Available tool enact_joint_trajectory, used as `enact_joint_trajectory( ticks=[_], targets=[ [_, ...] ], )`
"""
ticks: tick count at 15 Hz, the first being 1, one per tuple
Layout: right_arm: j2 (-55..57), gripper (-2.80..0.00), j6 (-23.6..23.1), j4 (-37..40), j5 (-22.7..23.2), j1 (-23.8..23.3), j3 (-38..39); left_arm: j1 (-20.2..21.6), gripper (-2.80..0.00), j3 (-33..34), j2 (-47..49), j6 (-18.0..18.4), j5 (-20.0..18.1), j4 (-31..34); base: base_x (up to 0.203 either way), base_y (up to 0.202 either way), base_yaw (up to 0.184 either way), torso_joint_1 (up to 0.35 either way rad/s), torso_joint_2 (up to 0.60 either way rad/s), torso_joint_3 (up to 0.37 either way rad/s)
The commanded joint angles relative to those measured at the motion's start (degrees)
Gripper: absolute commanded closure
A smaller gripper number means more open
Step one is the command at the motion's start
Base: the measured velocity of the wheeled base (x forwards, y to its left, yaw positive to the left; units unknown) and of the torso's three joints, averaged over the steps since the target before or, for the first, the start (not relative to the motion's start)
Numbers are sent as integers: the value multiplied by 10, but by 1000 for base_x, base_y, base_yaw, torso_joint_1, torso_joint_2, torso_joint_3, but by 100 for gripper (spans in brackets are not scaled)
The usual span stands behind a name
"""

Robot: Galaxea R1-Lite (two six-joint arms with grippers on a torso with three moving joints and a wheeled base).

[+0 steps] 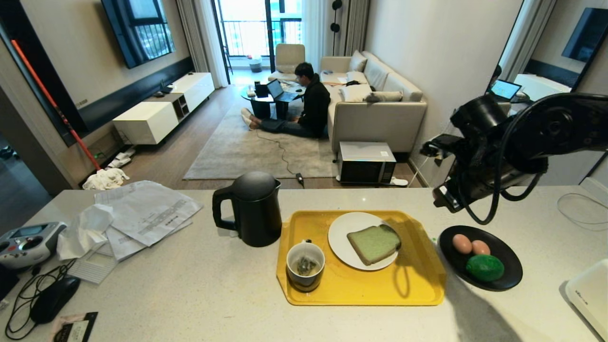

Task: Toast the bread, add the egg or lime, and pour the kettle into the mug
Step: Put the egg in the bowl

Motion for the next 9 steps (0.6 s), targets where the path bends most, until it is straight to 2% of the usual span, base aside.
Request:
enact_joint_trajectory(
  ticks=[1,5,9],
  targets=[
    [46,0,-12,-11,-10,17,0,0,0,0,0,0,0,0,0,0,0,0,0,0],
    [111,0,-14,-59,-42,50,-5,0,0,0,0,0,0,0,0,0,0,0,0,0],
    [157,0,-14,-70,-58,60,-34,0,0,0,0,0,0,0,0,0,0,0,0,0]
  ],
)
